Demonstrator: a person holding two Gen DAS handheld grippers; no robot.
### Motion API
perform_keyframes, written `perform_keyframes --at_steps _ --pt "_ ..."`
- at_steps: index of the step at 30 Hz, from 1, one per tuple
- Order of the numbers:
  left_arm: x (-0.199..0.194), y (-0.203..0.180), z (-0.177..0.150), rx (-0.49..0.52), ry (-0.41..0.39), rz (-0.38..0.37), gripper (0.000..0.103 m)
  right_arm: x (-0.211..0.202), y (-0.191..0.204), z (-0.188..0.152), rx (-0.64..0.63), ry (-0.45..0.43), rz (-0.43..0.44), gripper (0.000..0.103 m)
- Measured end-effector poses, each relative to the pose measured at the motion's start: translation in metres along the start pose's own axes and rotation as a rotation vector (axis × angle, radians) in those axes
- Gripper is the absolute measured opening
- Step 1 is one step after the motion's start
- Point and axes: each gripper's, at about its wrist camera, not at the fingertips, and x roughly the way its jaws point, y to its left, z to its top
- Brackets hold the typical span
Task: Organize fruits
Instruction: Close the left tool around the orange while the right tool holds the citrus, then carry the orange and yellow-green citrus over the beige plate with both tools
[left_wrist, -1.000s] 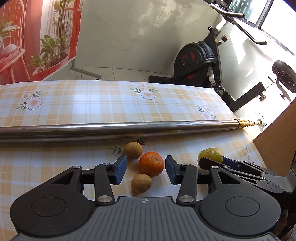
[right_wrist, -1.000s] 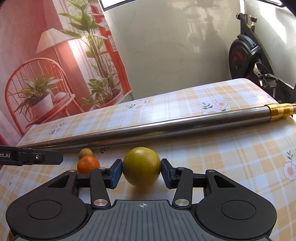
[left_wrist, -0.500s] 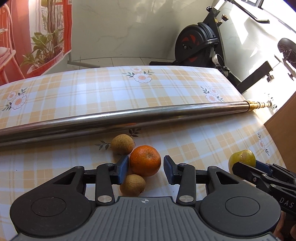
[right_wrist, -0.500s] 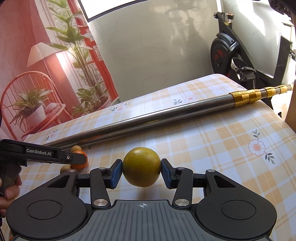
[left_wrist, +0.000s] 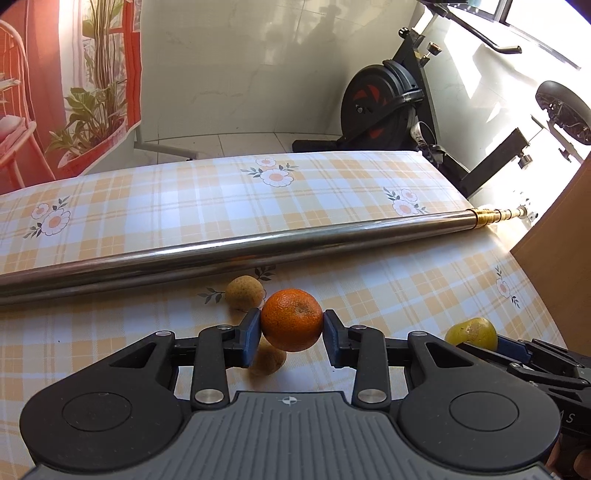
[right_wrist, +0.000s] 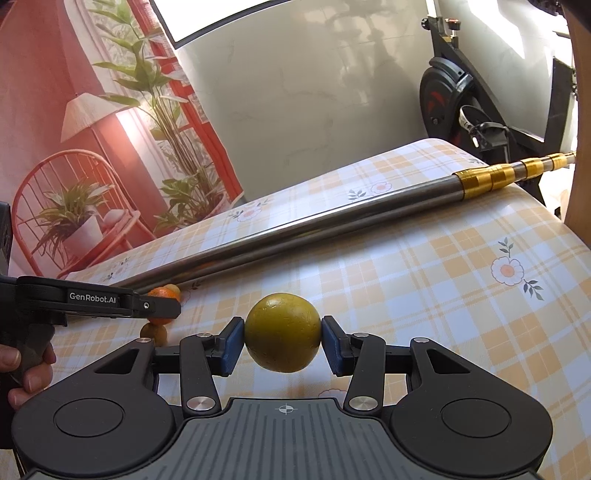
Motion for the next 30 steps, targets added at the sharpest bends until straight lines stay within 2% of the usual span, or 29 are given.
perform_keyframes --at_steps 6,19,25,30 --pt "-0.038 -0.002 -0.013 0.033 -0.036 -0.019 0.038 -0.015 0.014 -0.007 -0.018 0.001 0.026 0.042" --pt "-0.094 -0.02 -0.07 0.205 -0.006 -0.037 0.038 -0.046 0.045 -0.03 -0.079 0.007 0.081 0.042" --pt "-0.104 -0.023 -0.095 0.17 0.01 -0.077 0.038 -0.06 0.051 -0.033 -0.105 -0.002 0.082 0.042" --pt "-0.1 -0.017 -0.11 0.135 0.051 -0.074 0.038 -0.065 0.056 -0.038 -0.131 0.014 0.096 0.042"
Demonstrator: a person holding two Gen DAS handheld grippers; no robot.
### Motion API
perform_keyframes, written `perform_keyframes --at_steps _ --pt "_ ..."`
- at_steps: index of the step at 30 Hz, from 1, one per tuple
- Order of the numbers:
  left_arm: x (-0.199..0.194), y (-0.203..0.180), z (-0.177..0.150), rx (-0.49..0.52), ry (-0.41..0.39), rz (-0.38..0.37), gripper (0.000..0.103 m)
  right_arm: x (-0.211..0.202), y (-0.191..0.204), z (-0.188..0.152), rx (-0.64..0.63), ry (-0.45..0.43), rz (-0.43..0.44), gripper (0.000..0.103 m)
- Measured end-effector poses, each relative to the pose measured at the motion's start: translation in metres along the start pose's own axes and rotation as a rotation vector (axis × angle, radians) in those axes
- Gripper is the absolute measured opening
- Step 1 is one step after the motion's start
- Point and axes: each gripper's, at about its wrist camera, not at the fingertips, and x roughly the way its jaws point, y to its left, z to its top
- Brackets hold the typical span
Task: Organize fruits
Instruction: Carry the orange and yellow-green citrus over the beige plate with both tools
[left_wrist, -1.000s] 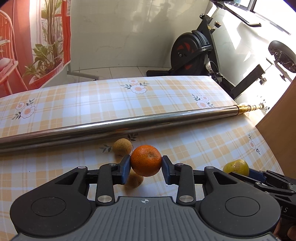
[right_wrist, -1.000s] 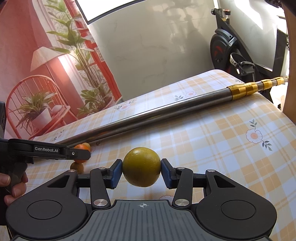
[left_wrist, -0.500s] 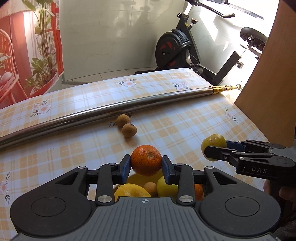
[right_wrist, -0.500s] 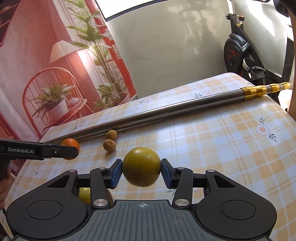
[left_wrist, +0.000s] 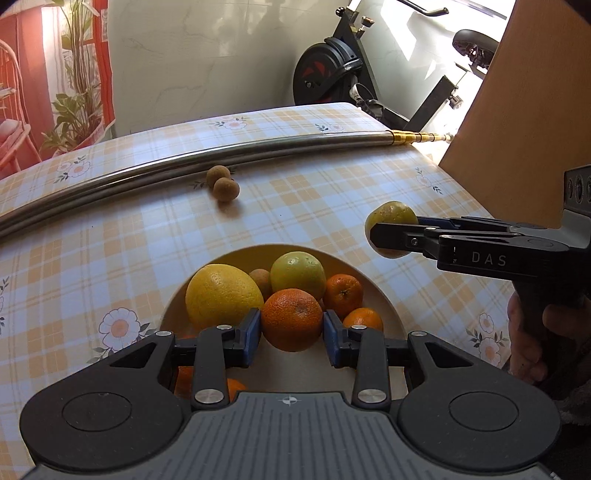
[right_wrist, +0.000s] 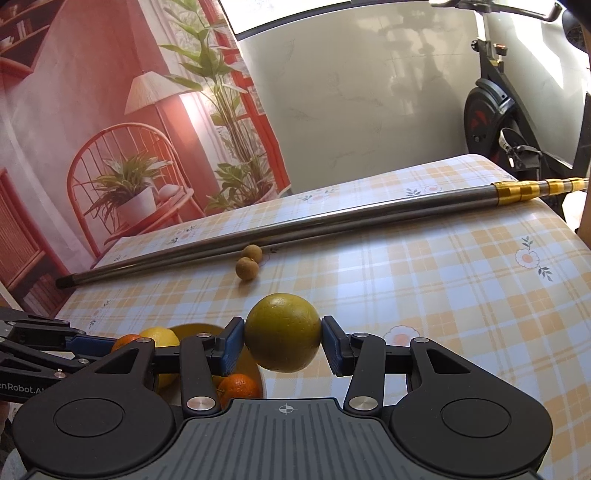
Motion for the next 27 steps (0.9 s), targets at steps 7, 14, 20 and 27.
perform_keyframes --at_steps 7,14,20,27 --pt "0.002 0.008 -0.013 -0.023 0.045 0.02 0.038 0.0 0.013 -0.005 -0.034 0.018 0.025 0.042" --pt "0.005 0.01 -0.018 -0.038 0.049 0.026 0.038 -0.002 0.026 -0.007 -0.074 0.033 0.047 0.042" --pt "0.008 0.012 -0.019 -0.049 0.047 0.036 0.038 -0.002 0.036 -0.007 -0.107 0.046 0.059 0.042" --pt "0.009 0.014 -0.019 -0.082 0.041 0.039 0.039 -0.002 0.043 -0.011 -0.126 0.062 0.068 0.042"
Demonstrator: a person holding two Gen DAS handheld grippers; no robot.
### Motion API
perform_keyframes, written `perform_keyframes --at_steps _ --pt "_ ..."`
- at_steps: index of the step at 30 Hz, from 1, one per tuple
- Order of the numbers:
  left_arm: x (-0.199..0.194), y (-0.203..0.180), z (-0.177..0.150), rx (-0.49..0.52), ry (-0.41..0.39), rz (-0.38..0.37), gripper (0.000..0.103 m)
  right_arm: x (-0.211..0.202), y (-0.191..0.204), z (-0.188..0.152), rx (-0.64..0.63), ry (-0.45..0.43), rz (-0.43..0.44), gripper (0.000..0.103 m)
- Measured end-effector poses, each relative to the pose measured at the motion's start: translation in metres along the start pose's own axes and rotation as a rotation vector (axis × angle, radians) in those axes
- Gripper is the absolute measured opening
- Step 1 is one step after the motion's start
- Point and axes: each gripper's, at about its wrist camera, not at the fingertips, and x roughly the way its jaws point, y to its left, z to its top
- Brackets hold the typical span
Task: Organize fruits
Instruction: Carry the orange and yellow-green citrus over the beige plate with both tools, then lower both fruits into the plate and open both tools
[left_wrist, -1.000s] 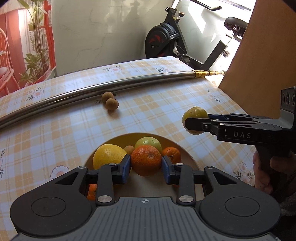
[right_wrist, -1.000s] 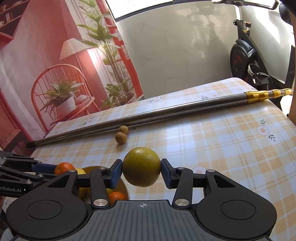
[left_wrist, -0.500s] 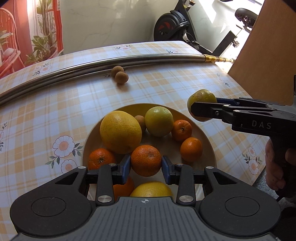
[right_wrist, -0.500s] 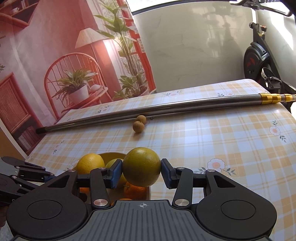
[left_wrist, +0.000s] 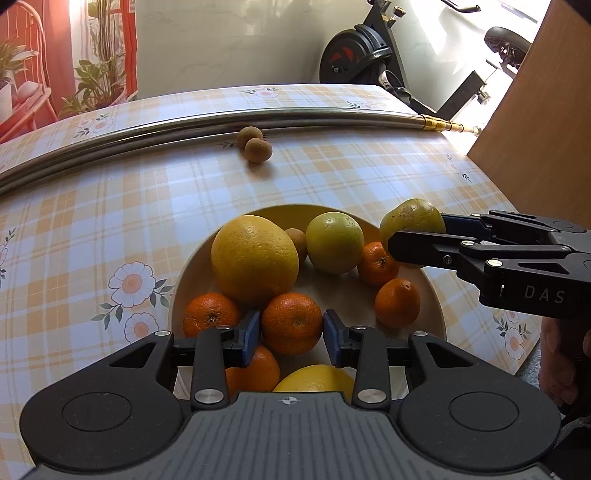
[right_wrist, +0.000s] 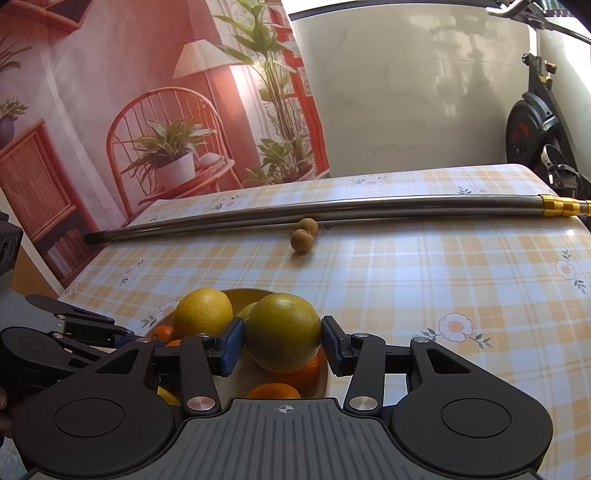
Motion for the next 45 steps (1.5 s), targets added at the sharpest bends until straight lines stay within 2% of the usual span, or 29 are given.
perform_keyframes --at_steps 10,16,19,24,32,45 --pt "-0.01 0.003 -0.001 -0.022 -0.035 -0.001 0.039 0.003 0.009 -0.003 -0.025 0.023 0.012 0.042" --pt "-0.03 0.01 0.002 -0.086 -0.124 0.006 0.039 0.009 0.019 -0.006 -0.054 0.047 0.04 0.042" --pt "-0.04 0.017 0.004 -0.149 -0.178 0.029 0.039 0.013 0.026 -0.006 -0.077 0.067 0.062 0.042" --pt "-0.049 0.022 0.001 -0.198 -0.224 0.077 0.039 0.025 0.038 -0.006 -0.113 0.106 0.072 0.042" --pt "-0.058 0.037 -0.01 -0.301 -0.244 0.091 0.039 0.038 0.041 -0.006 -0.102 0.142 0.084 0.042" --pt "-0.054 0.038 -0.013 -0.314 -0.232 0.087 0.039 0.043 0.038 -0.009 -0.09 0.163 0.074 0.042"
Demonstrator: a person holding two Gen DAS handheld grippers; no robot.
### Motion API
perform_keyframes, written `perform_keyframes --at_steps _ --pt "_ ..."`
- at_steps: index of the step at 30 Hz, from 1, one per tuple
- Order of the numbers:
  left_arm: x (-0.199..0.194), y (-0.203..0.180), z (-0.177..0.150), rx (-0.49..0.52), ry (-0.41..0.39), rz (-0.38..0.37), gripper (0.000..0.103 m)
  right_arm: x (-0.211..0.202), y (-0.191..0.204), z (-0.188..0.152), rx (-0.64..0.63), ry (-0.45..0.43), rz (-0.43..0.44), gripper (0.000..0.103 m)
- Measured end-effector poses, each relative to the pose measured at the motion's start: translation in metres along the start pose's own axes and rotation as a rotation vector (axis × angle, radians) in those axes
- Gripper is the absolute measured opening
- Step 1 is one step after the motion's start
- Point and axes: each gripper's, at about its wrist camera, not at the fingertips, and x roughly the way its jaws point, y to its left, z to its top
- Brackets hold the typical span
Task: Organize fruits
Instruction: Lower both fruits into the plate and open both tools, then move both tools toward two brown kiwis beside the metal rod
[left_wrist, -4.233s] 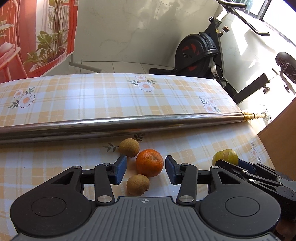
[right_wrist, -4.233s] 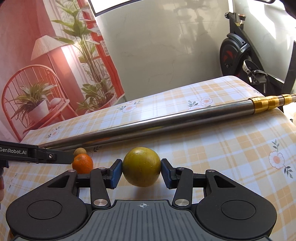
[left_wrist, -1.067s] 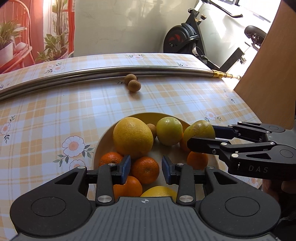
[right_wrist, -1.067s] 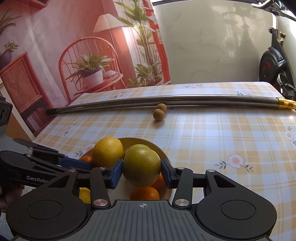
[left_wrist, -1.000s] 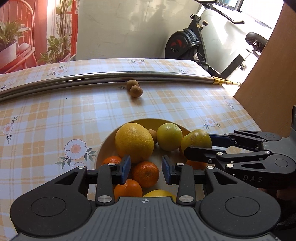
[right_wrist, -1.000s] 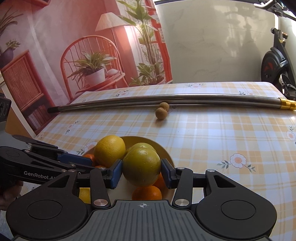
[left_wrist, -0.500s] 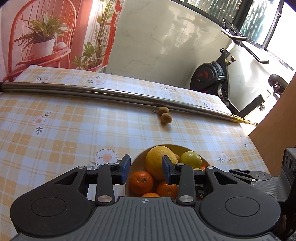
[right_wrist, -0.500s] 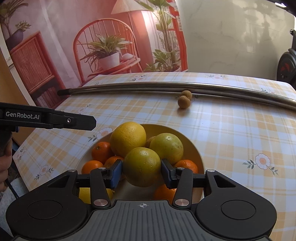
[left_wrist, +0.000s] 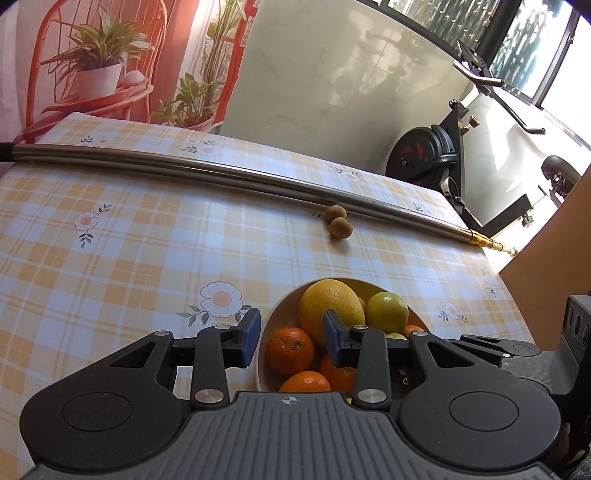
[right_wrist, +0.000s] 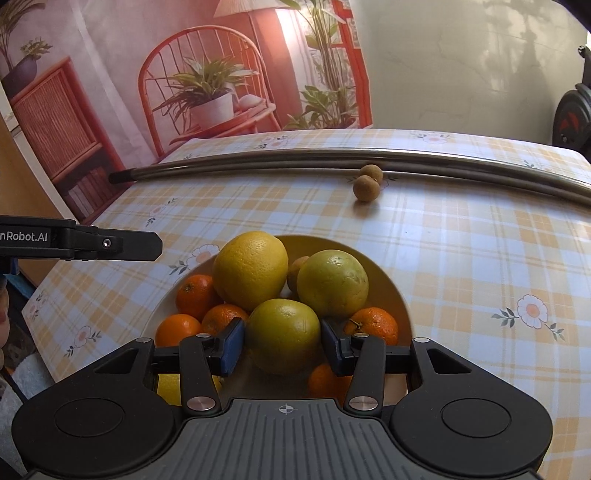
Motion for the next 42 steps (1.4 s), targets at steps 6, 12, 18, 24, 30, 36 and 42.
perform_keyframes --at_steps 6,12,18,24,30,36,42 --pt "0.002 0.0 -0.003 -0.001 0.012 -0.005 0.039 -0.011 -0.003 -0.001 0.006 -0.01 0.009 0.043" --pt "0.004 -0.001 -0.005 -0.002 0.019 -0.008 0.039 -0.019 -0.004 -0.005 -0.006 -0.002 0.03 0.04" --pt "0.006 -0.003 -0.008 0.002 0.026 -0.009 0.039 -0.017 -0.002 -0.004 -0.018 -0.019 0.02 0.035" --pt "0.006 -0.002 -0.008 0.003 0.026 -0.007 0.039 -0.01 0.003 0.003 -0.042 -0.038 0.016 0.035" --pt "0.007 -0.002 -0.007 -0.001 0.027 -0.004 0.039 -0.008 0.001 0.004 -0.041 -0.035 0.022 0.035" --pt "0.006 -0.001 -0.005 -0.005 0.019 0.0 0.039 -0.01 0.003 0.006 -0.041 -0.035 0.014 0.038" --pt "0.002 0.003 0.006 0.003 -0.011 0.013 0.039 -0.023 -0.001 0.015 -0.048 -0.076 0.002 0.038"
